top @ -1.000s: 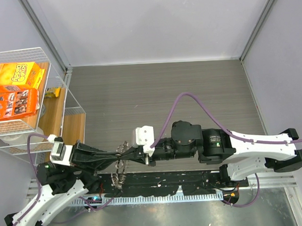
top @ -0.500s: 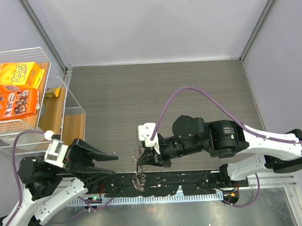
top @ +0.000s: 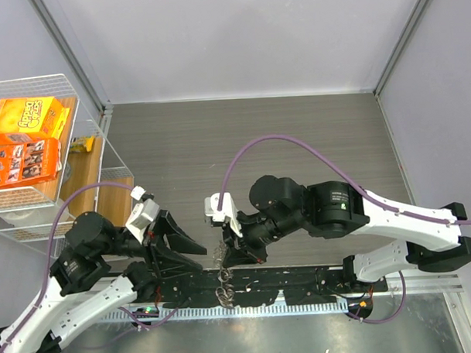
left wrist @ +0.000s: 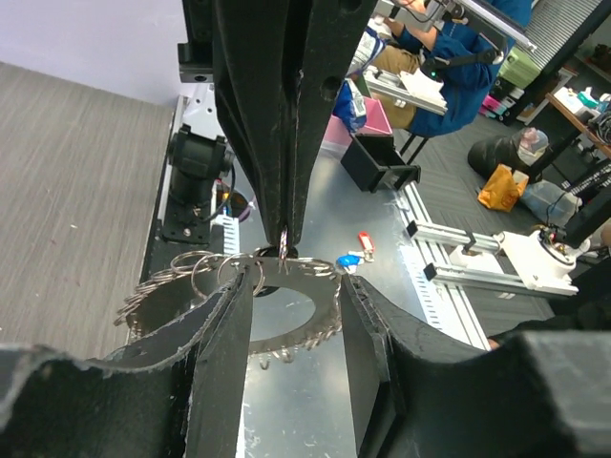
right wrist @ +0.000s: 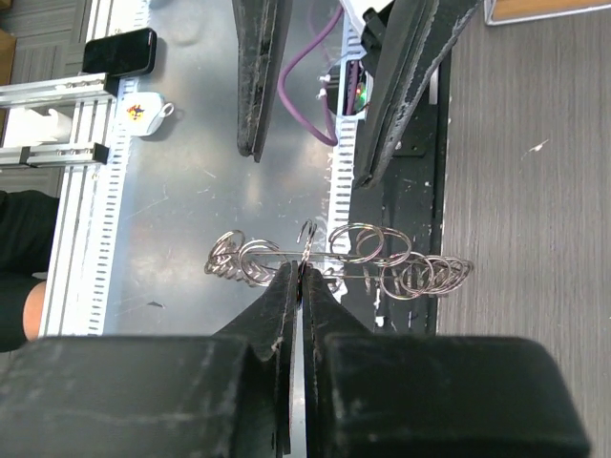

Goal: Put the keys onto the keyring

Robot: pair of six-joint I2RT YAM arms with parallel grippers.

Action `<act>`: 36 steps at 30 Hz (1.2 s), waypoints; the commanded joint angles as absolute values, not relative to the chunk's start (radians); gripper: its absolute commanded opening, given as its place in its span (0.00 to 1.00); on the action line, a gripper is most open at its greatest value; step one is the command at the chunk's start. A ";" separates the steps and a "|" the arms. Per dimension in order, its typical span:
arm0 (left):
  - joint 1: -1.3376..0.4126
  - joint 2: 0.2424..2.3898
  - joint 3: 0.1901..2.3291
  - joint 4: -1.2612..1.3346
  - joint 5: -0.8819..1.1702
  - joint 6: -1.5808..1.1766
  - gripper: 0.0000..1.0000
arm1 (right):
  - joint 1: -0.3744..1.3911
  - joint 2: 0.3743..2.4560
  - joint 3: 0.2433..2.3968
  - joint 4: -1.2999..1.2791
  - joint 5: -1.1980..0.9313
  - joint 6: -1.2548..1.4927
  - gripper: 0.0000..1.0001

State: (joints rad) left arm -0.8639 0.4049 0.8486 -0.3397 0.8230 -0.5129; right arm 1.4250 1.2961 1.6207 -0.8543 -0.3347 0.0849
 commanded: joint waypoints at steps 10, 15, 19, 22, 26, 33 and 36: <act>-0.865 0.443 0.867 -0.411 0.868 -0.471 0.43 | 1.387 1.376 1.716 -0.842 -0.426 0.120 0.05; -0.865 0.445 0.858 -0.429 0.871 -0.459 0.41 | 1.378 1.396 1.736 -0.845 -0.434 0.118 0.05; -0.865 0.440 0.850 -0.431 0.874 -0.457 0.38 | 1.371 1.413 1.752 -0.844 -0.439 0.117 0.05; -0.865 0.442 0.847 -0.433 0.877 -0.451 0.34 | 1.368 1.431 1.770 -0.851 -0.442 0.110 0.06; -0.865 0.445 0.844 -0.440 0.880 -0.442 0.28 | 1.368 1.443 1.784 -0.853 -0.440 0.107 0.05; -0.865 0.456 0.841 -0.457 0.882 -0.423 0.17 | 1.368 1.450 1.789 -0.853 -0.428 0.104 0.06; -0.865 0.466 0.841 -0.466 0.885 -0.416 0.07 | 1.368 1.448 1.792 -0.850 -0.426 0.103 0.06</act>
State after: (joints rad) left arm -0.8639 0.4461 0.8444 -0.4469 0.8566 -0.4328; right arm 1.3724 1.4555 1.7386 -0.8997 -0.4274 0.1081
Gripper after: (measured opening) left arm 0.122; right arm 0.071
